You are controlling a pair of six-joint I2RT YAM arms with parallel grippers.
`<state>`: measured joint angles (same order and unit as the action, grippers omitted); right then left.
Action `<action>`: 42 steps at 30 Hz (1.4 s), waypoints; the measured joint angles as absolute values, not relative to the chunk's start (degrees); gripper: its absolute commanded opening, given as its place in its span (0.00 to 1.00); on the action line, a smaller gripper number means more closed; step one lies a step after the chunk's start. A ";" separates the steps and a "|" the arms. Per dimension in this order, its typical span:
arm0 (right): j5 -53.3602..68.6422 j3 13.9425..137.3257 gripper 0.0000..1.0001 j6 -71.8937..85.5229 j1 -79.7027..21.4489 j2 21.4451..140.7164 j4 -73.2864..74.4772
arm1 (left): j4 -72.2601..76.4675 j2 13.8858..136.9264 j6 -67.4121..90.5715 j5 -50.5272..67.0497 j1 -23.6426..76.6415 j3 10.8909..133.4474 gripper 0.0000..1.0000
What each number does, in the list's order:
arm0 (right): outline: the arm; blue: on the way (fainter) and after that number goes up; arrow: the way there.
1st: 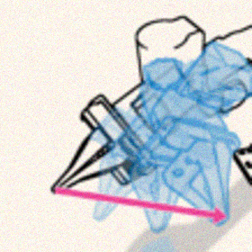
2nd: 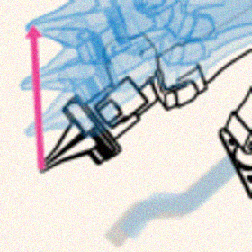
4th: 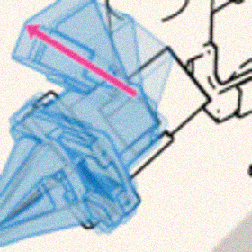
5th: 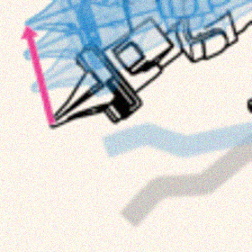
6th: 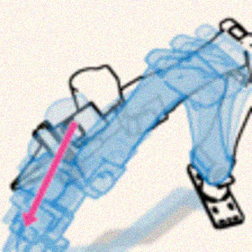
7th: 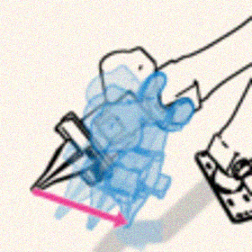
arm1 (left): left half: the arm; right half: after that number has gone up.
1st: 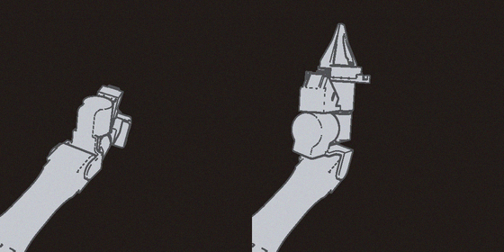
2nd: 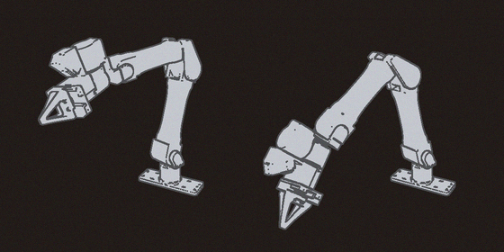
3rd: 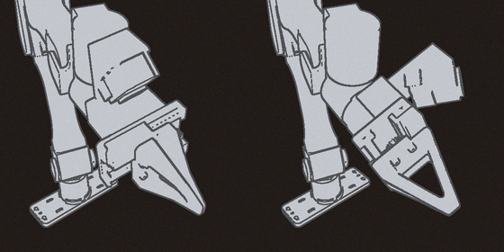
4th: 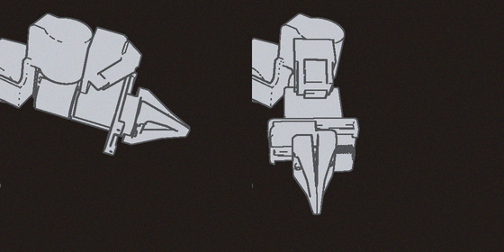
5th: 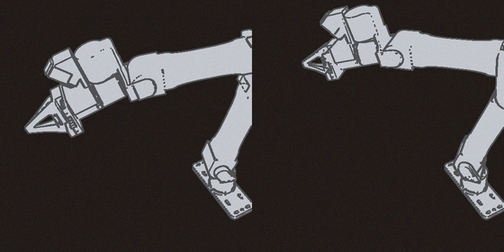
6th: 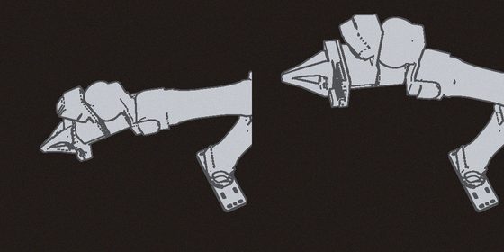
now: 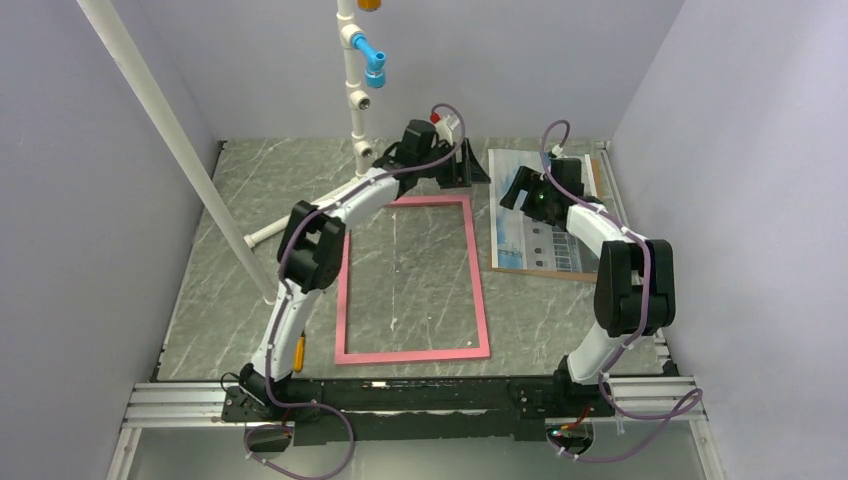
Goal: Take the photo out of the frame
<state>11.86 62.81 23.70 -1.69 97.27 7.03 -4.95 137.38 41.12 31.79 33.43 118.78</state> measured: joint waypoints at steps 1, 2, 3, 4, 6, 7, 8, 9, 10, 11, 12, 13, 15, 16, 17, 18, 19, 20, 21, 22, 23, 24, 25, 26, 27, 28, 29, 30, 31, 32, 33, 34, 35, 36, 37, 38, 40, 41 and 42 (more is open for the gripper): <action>11.75 62.81 0.94 23.59 -1.69 97.30 7.44 | -5.26 135.44 40.99 32.18 33.06 117.67 0.75; 11.53 62.81 0.94 23.51 -1.91 97.30 7.75 | -5.45 133.34 40.84 32.49 32.67 116.49 0.75; 11.35 62.81 0.93 23.40 -2.11 97.30 7.88 | -5.72 131.35 40.62 32.82 32.27 115.46 0.74; 11.09 62.83 0.90 23.14 -2.39 97.30 7.94 | -6.00 129.56 40.45 33.12 31.94 114.48 0.74; 10.94 63.59 0.81 22.92 -3.55 97.89 8.60 | -7.16 124.88 39.88 33.85 31.16 111.39 0.75; 11.03 64.51 0.79 22.94 -4.32 98.65 8.84 | -7.57 122.30 39.77 34.37 30.68 109.45 0.75; 11.20 65.71 0.77 23.20 -5.13 99.74 8.84 | -7.55 119.59 39.66 34.83 30.24 106.91 0.76; 11.42 67.00 0.76 23.79 -5.96 101.16 8.51 | -7.51 116.62 39.62 35.35 29.74 103.92 0.78; 11.53 67.90 0.75 24.29 -6.70 102.21 8.23 | -7.55 113.82 39.55 35.94 29.21 100.95 0.80; 11.42 68.93 0.71 24.80 -7.62 103.53 7.77 | -8.03 110.76 39.16 36.51 28.62 97.78 0.81; 10.76 70.28 0.68 25.26 -8.51 105.10 7.62 | -8.60 108.07 38.44 37.08 28.01 95.24 0.82; 9.74 72.12 0.62 25.61 -9.56 107.02 7.88 | -9.63 105.51 37.65 37.69 27.35 93.10 0.82; 7.09 76.71 0.50 26.20 -11.55 111.37 8.45 | -12.12 101.89 35.38 38.33 26.24 91.11 0.82; 5.34 80.53 0.42 26.48 -12.45 114.87 8.64 | -14.06 100.38 33.69 38.65 25.65 90.85 0.82; 4.75 81.80 0.33 26.41 -13.15 116.18 8.58 | -15.66 99.15 31.90 38.83 25.08 90.87 0.82; 3.62 83.50 0.29 26.35 -13.87 117.82 9.04 | -16.64 98.39 30.57 38.87 24.64 90.87 0.82; 2.24 85.56 0.28 26.13 -14.61 119.68 9.91 | -18.17 97.56 28.88 38.85 24.16 90.87 0.82; 1.02 87.53 0.27 25.87 -15.25 121.38 10.50 | -19.42 97.03 27.40 38.79 23.86 90.87 0.81; -0.05 89.12 0.27 25.65 -15.73 122.80 10.92 | -20.38 96.66 26.09 38.74 23.66 90.87 0.81; -1.17 90.87 0.27 25.56 -16.14 124.29 11.51 | -21.52 96.44 24.67 38.74 23.49 90.87 0.80; -1.89 92.12 0.27 25.45 -16.36 125.29 11.88 | -22.31 96.44 23.77 38.81 23.42 90.85 0.80; -3.16 93.76 0.27 25.30 -16.58 126.54 12.64 | -22.76 96.47 22.98 38.92 23.42 90.61 0.79; -4.25 94.94 0.27 25.21 -16.67 127.52 13.26 | -23.20 96.47 22.59 39.20 23.38 90.24 0.79; -5.54 96.07 0.27 25.06 -16.69 128.40 13.80 | -23.77 96.47 22.04 39.70 23.24 89.54 0.79; -6.46 96.84 0.27 24.99 -16.69 129.10 14.11 | -24.10 96.47 21.76 39.99 23.16 89.08 0.79; -7.81 97.95 0.27 24.93 -16.67 129.97 14.90 | -24.43 96.47 21.58 40.18 23.11 88.55 0.79; -9.15 99.29 0.27 24.80 -16.64 131.04 15.77 | -24.88 96.47 21.21 40.25 23.05 87.96 0.79; -10.31 100.62 0.27 24.67 -16.64 131.94 16.36 | -25.12 96.47 20.80 40.25 23.05 87.53 0.79; -12.05 103.15 0.28 24.38 -16.60 133.21 17.78 | -25.45 96.47 20.45 40.18 23.05 87.20 0.79; -13.37 105.10 0.29 24.03 -16.60 134.21 18.50 | -25.80 96.47 20.10 40.12 23.05 86.98 0.79; -14.17 106.26 0.32 23.70 -16.58 134.78 19.07 | -26.11 96.47 19.86 40.07 23.05 86.87 0.79; -14.74 106.78 0.35 23.14 -16.56 134.96 19.44 | -26.17 96.47 19.55 40.03 23.03 86.78 0.79; -14.81 106.80 0.38 22.35 -16.53 134.89 19.68 | -26.17 96.47 19.27 39.99 23.00 86.72 0.79; -14.74 106.80 0.41 21.91 -16.53 134.63 19.64 | -26.20 96.47 19.16 39.97 22.98 86.63 0.79; -14.74 106.80 0.42 21.32 -16.53 134.43 19.66 | -26.15 96.47 19.14 39.97 22.98 86.52 0.79; -14.90 106.80 0.45 20.69 -16.53 134.13 19.77 | -26.17 96.47 19.14 39.97 22.94 86.46 0.79; -15.70 107.59 0.59 19.44 -16.32 133.69 20.38 | -26.15 96.47 19.14 39.97 22.94 86.43 0.79; -16.43 109.01 0.65 18.50 -16.32 133.67 20.91 | -26.13 96.47 19.14 39.97 22.92 86.43 0.79; -16.80 110.10 0.69 18.00 -16.29 133.67 21.06 | -26.04 96.47 19.14 39.97 22.92 86.43 0.79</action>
<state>-16.80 110.10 18.00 -16.29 133.67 21.06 -26.04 96.47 19.14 39.97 22.92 86.43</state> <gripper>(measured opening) 0.539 0.788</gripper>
